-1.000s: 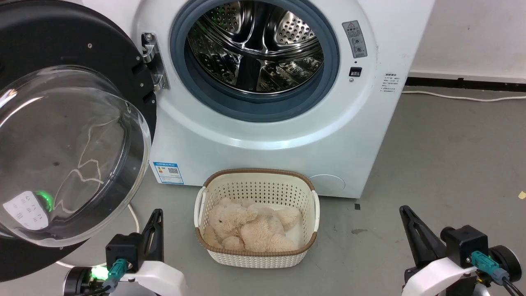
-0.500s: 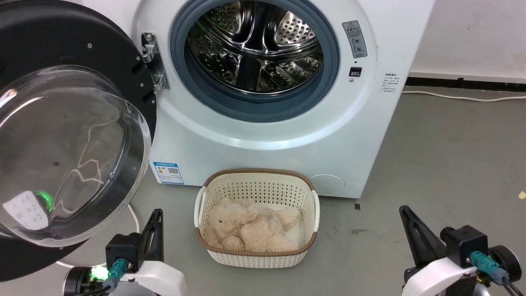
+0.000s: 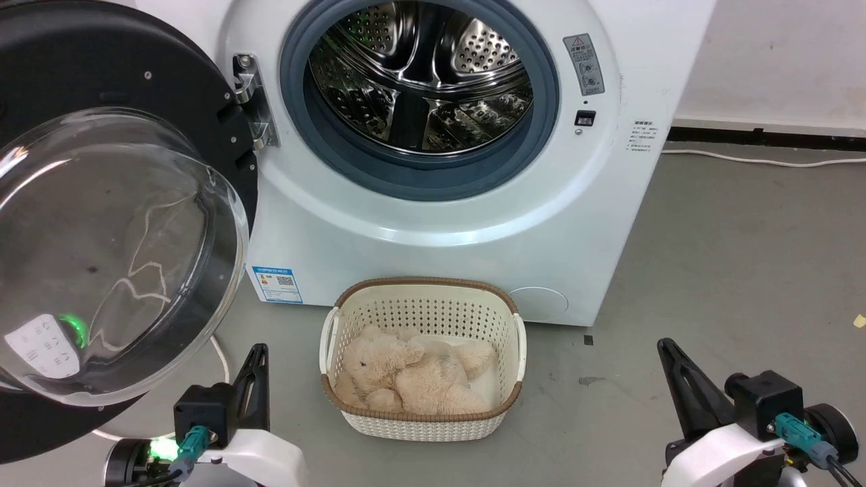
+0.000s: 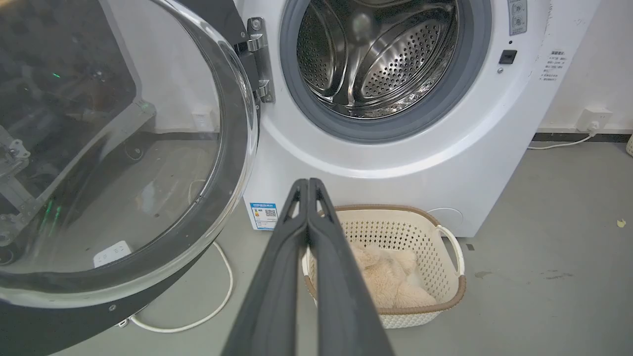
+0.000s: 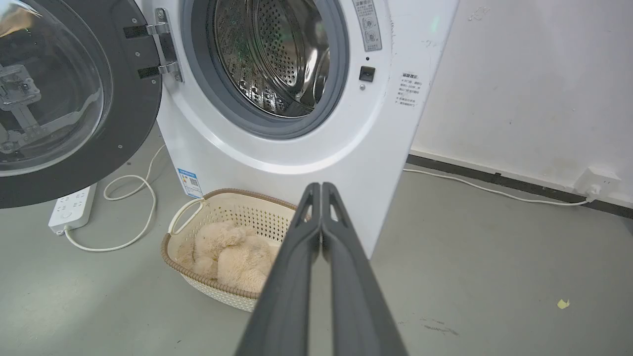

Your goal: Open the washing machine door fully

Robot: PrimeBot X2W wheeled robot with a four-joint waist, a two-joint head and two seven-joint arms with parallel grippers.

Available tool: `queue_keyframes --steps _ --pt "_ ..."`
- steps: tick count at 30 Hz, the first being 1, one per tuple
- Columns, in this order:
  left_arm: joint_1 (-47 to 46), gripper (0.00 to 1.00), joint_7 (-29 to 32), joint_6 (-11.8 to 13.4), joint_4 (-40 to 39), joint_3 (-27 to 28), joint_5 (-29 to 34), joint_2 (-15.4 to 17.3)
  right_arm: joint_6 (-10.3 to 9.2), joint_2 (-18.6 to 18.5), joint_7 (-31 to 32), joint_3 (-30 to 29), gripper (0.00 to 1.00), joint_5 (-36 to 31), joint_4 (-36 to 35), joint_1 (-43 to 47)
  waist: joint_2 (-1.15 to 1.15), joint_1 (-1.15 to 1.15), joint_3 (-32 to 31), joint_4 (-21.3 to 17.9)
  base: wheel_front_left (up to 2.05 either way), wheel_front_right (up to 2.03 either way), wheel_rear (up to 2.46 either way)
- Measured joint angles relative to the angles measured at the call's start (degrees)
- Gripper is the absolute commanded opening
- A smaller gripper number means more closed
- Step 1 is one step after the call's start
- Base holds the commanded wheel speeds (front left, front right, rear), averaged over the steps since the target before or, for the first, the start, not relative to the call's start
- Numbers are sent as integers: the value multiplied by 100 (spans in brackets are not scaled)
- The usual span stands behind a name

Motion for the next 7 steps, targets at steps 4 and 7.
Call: queue_keyframes --steps 4,7 --pt "-1 0 0 0 0 3 0 0 0 0 -1 2 0 0 0 0 0 0 0 0 0 0 0" --pt "-1 0 0 0 0 3 0 0 0 0 0 2 0 0 0 0 0 0 0 0 0 0 0"
